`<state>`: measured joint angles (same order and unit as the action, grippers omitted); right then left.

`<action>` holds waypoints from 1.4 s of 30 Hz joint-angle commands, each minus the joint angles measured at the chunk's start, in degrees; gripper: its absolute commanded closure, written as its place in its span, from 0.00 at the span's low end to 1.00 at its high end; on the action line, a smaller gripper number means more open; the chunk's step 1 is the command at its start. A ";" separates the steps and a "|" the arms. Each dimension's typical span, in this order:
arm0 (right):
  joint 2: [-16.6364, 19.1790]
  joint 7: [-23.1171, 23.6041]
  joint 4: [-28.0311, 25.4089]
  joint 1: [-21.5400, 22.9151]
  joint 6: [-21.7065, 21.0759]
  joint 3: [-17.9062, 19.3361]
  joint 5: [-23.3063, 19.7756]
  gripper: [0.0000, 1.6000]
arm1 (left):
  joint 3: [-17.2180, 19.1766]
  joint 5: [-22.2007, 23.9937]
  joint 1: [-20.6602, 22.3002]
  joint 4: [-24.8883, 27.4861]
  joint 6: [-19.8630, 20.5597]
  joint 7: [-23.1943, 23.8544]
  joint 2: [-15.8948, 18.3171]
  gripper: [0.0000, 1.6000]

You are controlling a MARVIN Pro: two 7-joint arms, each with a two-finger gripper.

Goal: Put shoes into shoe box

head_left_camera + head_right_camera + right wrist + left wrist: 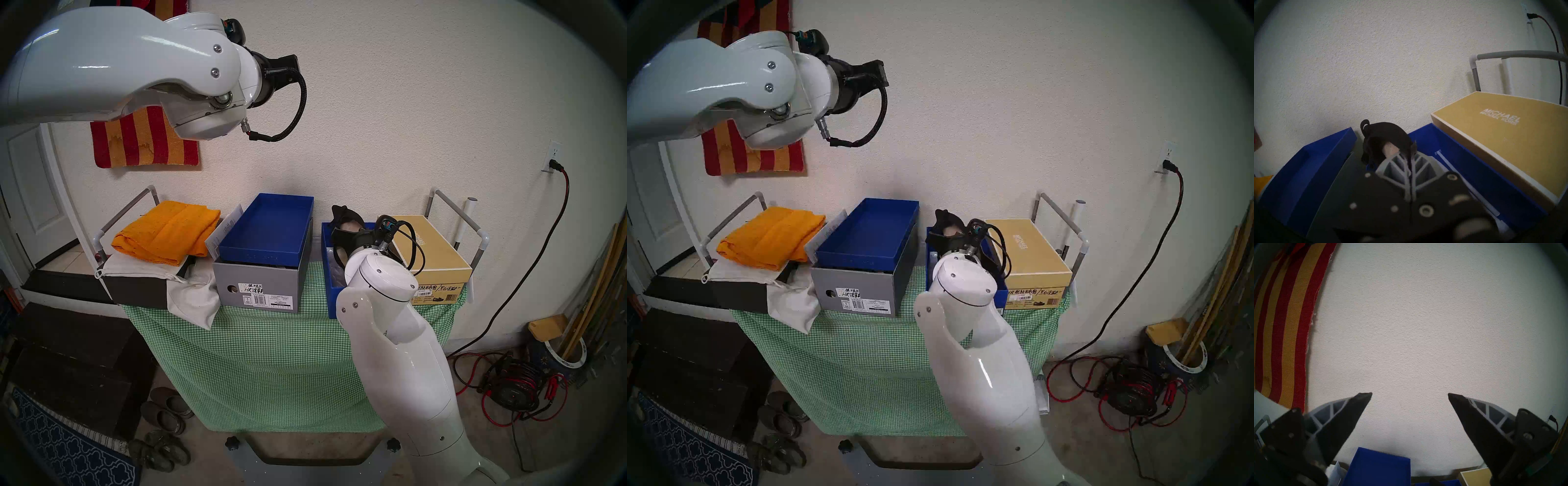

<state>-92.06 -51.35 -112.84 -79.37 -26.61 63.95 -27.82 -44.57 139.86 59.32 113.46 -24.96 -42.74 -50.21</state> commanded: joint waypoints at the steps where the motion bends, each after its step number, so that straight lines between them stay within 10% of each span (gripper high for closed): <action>1: -0.14 -1.71 2.35 -0.82 0.37 0.03 -0.64 1.00 | 0.09 0.14 0.14 -0.15 0.04 -0.09 0.15 0.00; 29: -1.72 -6.51 7.07 1.65 -2.41 4.05 -3.93 1.00 | 0.08 0.14 0.14 -0.15 0.03 -0.08 0.15 0.00; 30: -1.71 -6.59 7.01 1.79 -2.69 4.15 -3.95 0.67 | 0.09 0.14 0.14 -0.15 0.04 -0.08 0.15 0.00; 32: -1.88 -6.73 6.58 2.12 -3.55 4.45 -3.71 0.51 | 0.09 0.15 0.14 -0.15 0.04 -0.08 0.15 0.00; 35: -1.78 -6.99 5.74 2.76 -4.82 4.75 -3.65 0.00 | 0.09 0.15 0.14 -0.15 0.05 -0.09 0.15 0.00; 42: 0.42 -5.01 3.07 3.26 -6.48 2.69 -2.37 0.00 | 0.10 0.15 0.14 -0.15 0.06 -0.09 0.16 0.00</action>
<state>-93.85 -57.24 -108.42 -75.54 -30.99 68.63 -31.24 -44.55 139.90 59.31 113.45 -24.97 -42.72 -50.17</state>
